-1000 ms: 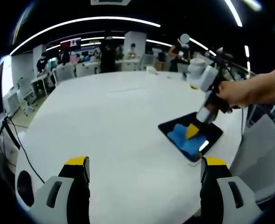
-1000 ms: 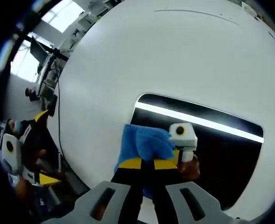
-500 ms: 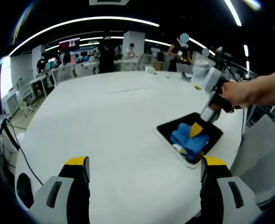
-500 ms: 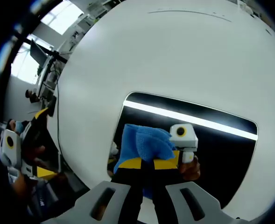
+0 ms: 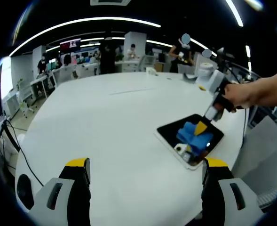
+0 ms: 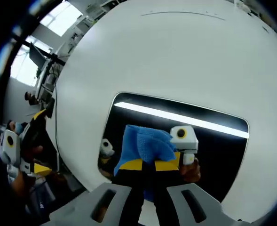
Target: Wipe the mirror surface with the cleaning cloth until all visible marks leave the cleaned area.
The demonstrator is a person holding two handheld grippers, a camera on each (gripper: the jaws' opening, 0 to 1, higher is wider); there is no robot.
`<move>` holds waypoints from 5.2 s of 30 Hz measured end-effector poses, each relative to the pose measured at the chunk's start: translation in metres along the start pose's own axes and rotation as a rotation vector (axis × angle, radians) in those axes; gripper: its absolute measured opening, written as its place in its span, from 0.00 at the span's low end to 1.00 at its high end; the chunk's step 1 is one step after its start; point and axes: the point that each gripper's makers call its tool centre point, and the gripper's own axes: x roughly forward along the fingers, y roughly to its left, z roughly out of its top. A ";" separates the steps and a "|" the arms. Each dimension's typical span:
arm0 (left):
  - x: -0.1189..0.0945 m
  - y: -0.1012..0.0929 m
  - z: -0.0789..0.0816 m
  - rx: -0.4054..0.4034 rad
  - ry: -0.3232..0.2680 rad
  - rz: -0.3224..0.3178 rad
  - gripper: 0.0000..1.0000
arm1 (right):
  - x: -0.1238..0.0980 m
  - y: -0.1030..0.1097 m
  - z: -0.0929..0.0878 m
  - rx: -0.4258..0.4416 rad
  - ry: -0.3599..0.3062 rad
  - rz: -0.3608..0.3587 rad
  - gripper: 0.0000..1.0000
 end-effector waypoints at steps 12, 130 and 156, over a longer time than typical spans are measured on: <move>-0.003 -0.001 0.001 0.006 0.007 0.001 1.00 | -0.004 -0.011 -0.002 -0.008 0.009 0.000 0.01; 0.006 -0.018 0.007 0.020 0.005 -0.025 1.00 | -0.039 -0.114 -0.025 -0.005 0.009 -0.107 0.01; 0.001 -0.024 0.003 0.021 0.006 -0.038 1.00 | -0.044 -0.106 -0.040 -0.016 -0.016 -0.147 0.01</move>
